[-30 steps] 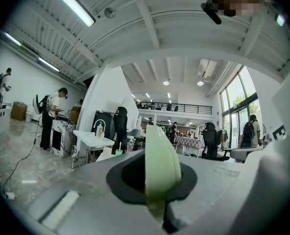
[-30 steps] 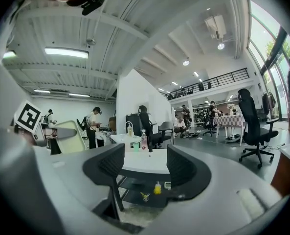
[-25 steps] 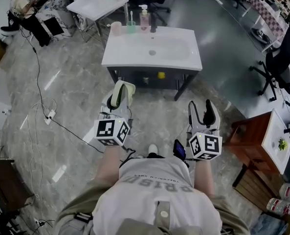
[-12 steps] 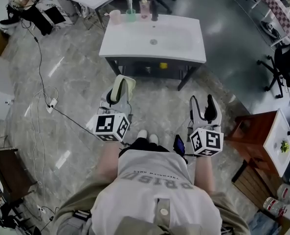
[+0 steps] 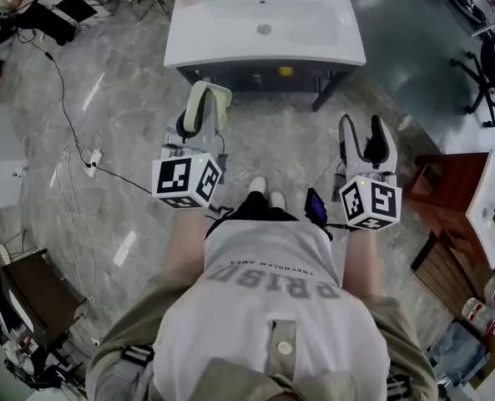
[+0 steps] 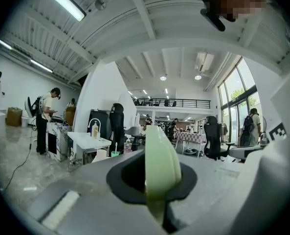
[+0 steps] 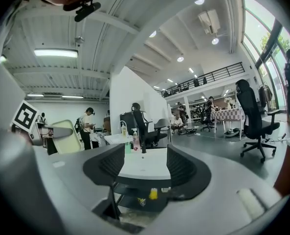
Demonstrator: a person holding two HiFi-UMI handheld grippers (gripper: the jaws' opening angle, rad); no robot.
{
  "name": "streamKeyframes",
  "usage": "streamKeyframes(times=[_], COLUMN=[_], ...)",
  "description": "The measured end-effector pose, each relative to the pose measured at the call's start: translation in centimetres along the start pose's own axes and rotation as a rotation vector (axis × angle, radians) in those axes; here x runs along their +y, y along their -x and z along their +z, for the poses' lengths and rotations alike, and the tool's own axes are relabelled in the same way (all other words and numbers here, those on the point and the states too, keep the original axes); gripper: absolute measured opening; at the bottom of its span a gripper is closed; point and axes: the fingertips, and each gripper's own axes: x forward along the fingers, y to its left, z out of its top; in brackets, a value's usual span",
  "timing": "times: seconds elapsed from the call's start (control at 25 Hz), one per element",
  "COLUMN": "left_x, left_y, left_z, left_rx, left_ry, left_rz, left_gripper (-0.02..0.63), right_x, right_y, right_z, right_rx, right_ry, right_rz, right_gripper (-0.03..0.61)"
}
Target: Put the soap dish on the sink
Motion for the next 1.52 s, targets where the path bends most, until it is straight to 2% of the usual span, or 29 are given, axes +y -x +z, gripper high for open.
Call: streamKeyframes(times=[0.4,0.76,1.04,1.52], left_x=[2.4,2.7,1.6,-2.5], left_y=[-5.8,-9.5,-13.3,-20.3], left_z=[1.7,0.9,0.4,1.9], left_rx=[-0.034,-0.003,-0.003,-0.034], left_ry=[0.007,0.025,0.036,0.026], left_rz=[-0.097,-0.13,-0.096,-0.052], left_gripper=[0.012,0.012,0.012,0.012], right_x=[-0.1,-1.5,-4.7,-11.7], right_y=[-3.1,-5.6,-8.8,-15.2], right_z=[2.0,1.7,1.5,3.3], right_rx=[-0.06,-0.029,-0.011,-0.035], right_ry=[0.026,0.026,0.026,0.003], right_rz=[-0.101,-0.14,-0.107,-0.027], right_gripper=[0.273,0.273,0.273,0.273])
